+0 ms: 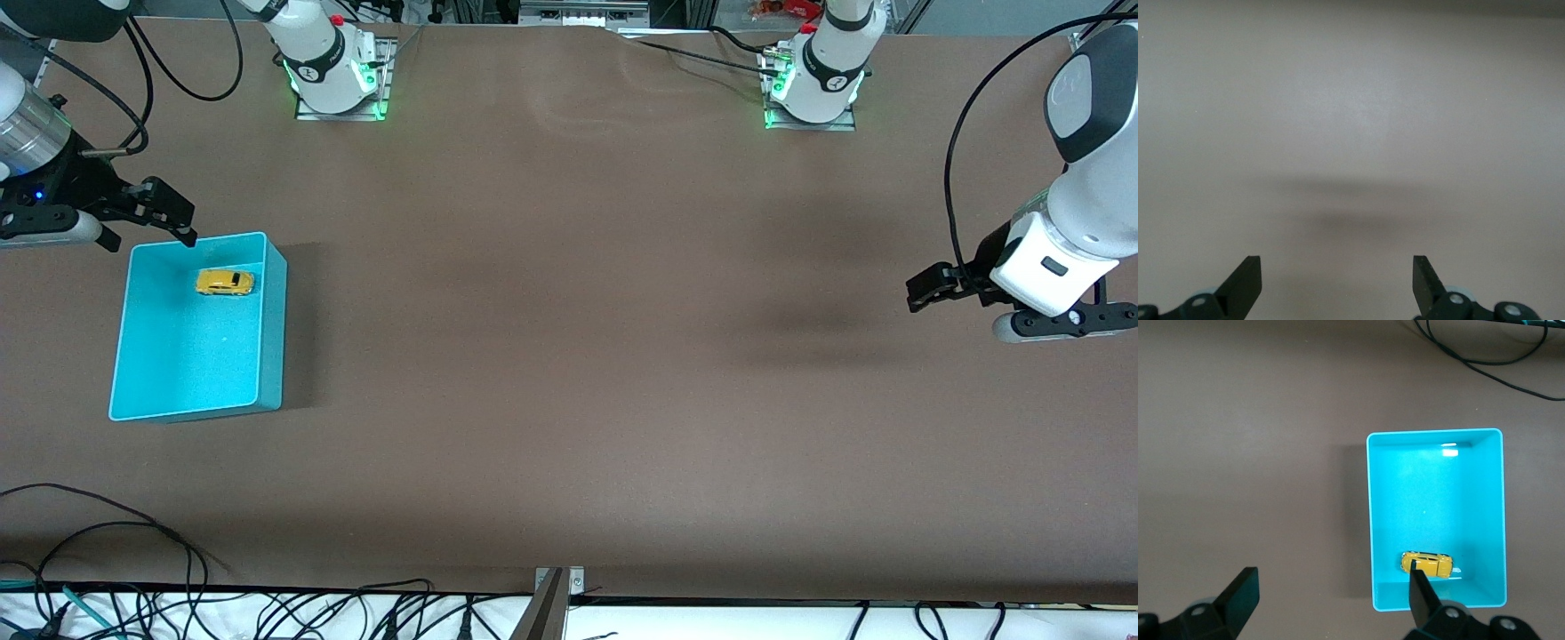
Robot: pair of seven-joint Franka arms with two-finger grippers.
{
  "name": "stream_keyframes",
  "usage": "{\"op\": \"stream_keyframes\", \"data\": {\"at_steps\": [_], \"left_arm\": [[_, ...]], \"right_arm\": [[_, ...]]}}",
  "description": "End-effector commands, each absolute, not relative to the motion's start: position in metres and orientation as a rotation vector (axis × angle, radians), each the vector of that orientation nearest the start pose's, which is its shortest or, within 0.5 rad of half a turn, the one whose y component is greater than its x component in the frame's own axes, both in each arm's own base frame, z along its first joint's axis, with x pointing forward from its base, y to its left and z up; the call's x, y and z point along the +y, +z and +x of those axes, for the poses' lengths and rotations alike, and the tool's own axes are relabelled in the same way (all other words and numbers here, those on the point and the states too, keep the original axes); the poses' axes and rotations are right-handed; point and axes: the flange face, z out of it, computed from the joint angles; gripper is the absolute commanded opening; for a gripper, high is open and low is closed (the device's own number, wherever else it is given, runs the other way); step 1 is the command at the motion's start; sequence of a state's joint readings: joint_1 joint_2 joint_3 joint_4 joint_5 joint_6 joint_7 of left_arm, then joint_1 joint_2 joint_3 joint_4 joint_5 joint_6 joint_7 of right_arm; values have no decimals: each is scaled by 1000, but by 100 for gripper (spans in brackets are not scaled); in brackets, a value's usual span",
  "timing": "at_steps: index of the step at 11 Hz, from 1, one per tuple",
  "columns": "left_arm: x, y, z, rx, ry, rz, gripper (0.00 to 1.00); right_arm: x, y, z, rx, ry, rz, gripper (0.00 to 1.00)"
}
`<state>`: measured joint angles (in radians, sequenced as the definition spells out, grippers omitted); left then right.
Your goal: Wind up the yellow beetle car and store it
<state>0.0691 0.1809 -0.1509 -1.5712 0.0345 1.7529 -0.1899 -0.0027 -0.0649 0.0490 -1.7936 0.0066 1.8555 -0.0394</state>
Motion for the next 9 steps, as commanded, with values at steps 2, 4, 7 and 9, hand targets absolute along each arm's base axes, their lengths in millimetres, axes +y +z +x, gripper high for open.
{"op": "stream_keyframes", "data": {"at_steps": [2,4,7,9], "left_arm": [[-47,542,617,-121,-4,-3152,100],[-48,542,617,-118,-4,-3152,100],[-48,542,617,-118,-4,-3152,100],[-47,542,617,-118,-1,-3151,100]], "right_arm": [[17,600,561,-118,-236,-3134,100],[17,604,556,-122,-196,-3149,100],[-9,627,557,-56,-251,-3161,100],[-10,628,556,-51,-244,-3163,100]]}}
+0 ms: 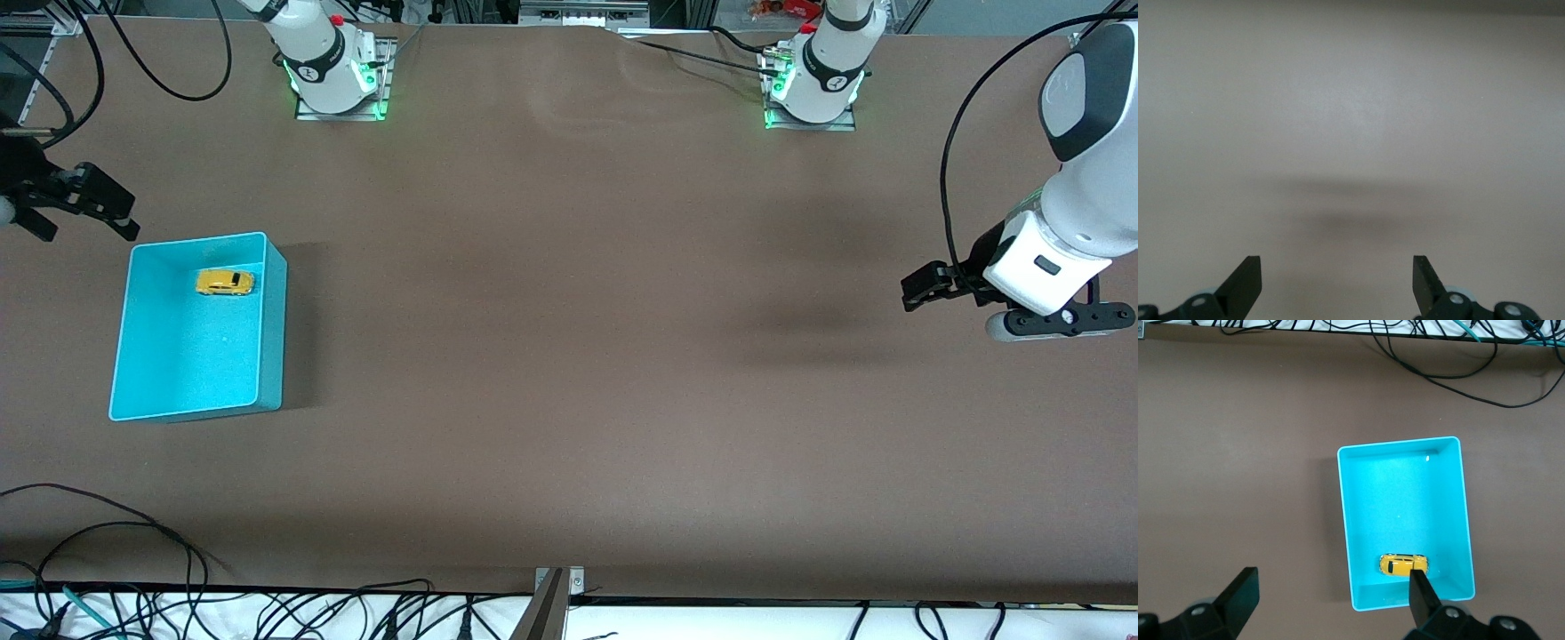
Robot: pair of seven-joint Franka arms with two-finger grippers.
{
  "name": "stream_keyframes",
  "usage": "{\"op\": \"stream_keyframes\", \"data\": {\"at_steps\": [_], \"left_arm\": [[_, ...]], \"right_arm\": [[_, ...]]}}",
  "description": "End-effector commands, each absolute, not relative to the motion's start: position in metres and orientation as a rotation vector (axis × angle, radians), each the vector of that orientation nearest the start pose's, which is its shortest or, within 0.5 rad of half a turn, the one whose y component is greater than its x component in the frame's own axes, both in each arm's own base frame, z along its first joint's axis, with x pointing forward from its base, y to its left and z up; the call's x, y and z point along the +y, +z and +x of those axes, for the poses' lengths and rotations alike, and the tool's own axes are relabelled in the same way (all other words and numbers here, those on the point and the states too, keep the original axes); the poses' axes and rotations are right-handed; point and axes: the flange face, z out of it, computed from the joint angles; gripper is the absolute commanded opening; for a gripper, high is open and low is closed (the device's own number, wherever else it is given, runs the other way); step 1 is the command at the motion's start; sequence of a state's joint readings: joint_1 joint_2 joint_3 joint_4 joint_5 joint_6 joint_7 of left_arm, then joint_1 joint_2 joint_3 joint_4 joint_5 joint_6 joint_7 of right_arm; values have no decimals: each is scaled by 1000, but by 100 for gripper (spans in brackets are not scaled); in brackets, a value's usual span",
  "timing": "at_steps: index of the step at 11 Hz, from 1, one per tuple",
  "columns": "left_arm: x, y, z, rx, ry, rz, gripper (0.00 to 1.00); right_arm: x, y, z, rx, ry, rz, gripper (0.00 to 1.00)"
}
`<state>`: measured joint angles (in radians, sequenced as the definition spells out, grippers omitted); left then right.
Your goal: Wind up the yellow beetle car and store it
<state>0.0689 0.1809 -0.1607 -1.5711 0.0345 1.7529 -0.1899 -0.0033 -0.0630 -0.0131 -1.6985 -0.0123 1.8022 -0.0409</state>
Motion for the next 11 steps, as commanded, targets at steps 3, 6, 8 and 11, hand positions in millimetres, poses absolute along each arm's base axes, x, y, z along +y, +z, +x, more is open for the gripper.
{"op": "stream_keyframes", "data": {"at_steps": [3,6,8,11], "left_arm": [[-47,542,617,-120,-4,-3151,100],[-47,542,617,-121,-4,-3152,100],[-47,542,617,-120,-1,-3151,100],[-47,542,617,-120,-1,-3151,100]], "right_arm": [[-9,624,557,-69,-220,-3167,100],[-9,623,555,-63,-201,-3166,100],[-9,623,554,-58,-191,-3167,100],[-9,623,553,-58,-181,-3166,100]]}}
